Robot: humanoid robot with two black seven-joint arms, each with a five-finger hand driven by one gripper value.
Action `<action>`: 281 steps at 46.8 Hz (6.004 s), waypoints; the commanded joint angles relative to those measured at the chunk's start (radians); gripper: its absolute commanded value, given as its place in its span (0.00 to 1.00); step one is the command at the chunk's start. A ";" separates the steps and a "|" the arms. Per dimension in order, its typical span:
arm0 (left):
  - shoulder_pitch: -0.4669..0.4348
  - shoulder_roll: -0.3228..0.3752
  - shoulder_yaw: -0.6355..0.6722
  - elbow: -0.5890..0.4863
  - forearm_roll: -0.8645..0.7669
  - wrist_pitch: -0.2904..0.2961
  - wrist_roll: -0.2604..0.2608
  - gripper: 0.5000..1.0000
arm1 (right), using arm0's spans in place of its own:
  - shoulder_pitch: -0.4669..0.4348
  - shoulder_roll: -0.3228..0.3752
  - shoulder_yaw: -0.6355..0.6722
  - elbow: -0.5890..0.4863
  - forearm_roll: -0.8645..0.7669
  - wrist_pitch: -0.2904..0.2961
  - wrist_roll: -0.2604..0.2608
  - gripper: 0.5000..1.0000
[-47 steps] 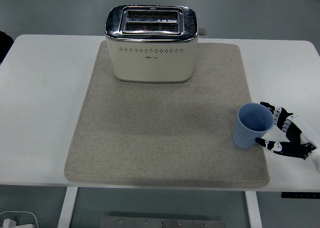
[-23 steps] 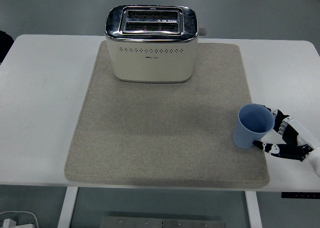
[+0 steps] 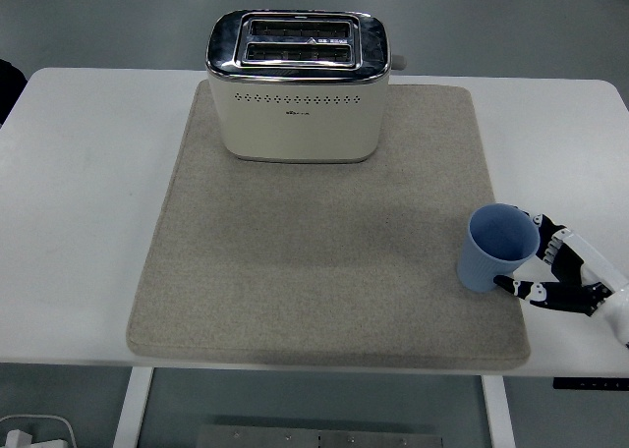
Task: Put the water cup in front of the bread machine
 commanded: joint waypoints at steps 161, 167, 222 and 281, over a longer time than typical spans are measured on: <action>0.000 0.000 0.000 0.000 0.000 0.000 0.000 1.00 | 0.598 0.457 -0.301 -0.292 0.055 -0.027 -0.210 0.00; 0.000 0.000 0.000 0.000 0.000 0.000 0.000 1.00 | 0.617 0.494 -0.336 -0.336 0.054 -0.029 -0.210 0.00; 0.000 0.000 0.000 0.000 0.000 0.000 0.000 1.00 | 0.693 0.598 -0.376 -0.545 -0.074 -0.058 -0.115 0.00; 0.000 0.000 0.000 0.000 0.000 0.000 0.000 1.00 | 0.699 0.598 -0.402 -0.611 -0.078 -0.133 -0.098 0.88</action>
